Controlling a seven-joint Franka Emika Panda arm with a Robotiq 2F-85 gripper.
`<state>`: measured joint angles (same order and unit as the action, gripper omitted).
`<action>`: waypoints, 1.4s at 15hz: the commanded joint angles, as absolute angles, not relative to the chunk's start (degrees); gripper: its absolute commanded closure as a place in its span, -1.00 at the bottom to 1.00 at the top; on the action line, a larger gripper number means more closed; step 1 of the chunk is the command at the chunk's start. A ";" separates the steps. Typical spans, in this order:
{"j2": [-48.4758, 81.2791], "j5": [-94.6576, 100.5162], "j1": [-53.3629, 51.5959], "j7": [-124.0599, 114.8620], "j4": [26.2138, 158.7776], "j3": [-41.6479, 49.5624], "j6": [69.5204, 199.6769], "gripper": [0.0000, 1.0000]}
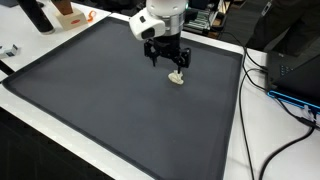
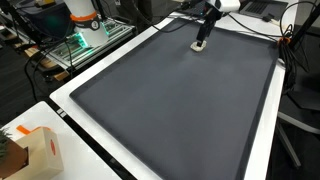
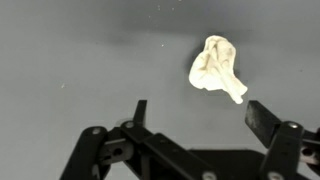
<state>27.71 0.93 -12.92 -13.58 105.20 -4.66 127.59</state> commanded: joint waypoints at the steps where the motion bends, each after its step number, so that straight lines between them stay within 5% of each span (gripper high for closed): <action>1: 31.59 8.10 -17.36 -16.55 98.03 -3.68 121.74 -1.00; 21: 48.28 31.36 -34.99 -31.85 75.05 0.09 93.66 -1.00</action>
<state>45.36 30.36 -33.13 -29.61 79.20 -0.92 97.62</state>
